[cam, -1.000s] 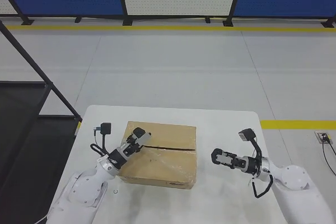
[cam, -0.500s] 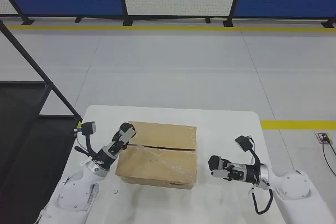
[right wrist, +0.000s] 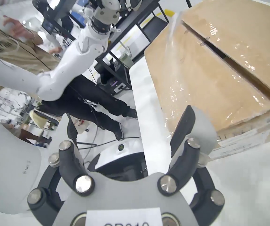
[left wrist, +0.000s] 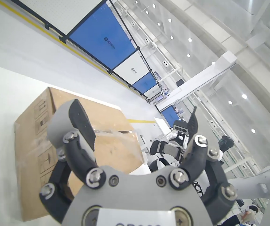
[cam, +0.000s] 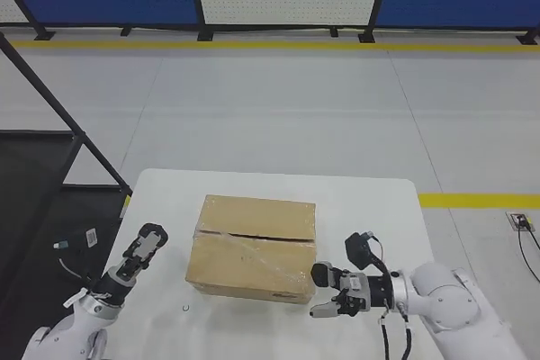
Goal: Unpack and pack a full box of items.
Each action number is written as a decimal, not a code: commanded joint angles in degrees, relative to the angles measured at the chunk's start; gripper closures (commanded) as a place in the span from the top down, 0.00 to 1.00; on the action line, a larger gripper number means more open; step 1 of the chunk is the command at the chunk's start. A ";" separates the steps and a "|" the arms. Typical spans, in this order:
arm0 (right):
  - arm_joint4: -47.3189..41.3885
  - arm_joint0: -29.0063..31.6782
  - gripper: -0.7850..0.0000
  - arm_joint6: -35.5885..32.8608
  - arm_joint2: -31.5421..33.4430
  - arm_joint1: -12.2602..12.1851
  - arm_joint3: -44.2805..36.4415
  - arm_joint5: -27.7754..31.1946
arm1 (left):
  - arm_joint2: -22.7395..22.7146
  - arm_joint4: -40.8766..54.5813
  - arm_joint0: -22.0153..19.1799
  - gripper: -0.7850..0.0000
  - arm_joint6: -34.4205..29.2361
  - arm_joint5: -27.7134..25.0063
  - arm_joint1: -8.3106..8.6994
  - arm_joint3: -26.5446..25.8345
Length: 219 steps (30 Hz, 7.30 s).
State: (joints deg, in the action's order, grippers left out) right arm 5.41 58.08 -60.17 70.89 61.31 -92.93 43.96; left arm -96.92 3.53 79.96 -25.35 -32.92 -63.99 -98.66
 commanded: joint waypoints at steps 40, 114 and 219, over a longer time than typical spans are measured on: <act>73.54 3.01 0.42 24.61 -17.10 3.70 -18.04 -26.99 | 2.71 0.23 0.56 1.00 1.01 -0.37 -0.02 -0.04; -8.61 -16.69 0.00 10.40 -12.48 6.77 9.65 -22.31 | 7.57 -8.40 -8.03 1.00 -0.10 1.42 0.44 2.86; -15.82 -5.38 1.00 10.02 2.20 4.42 3.14 -29.56 | 18.83 3.33 -24.09 1.00 -18.01 -0.11 1.57 23.21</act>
State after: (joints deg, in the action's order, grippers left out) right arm -13.41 51.55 -51.35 72.49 65.93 -88.27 12.96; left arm -78.04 6.82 55.81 -43.52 -33.09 -62.45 -75.35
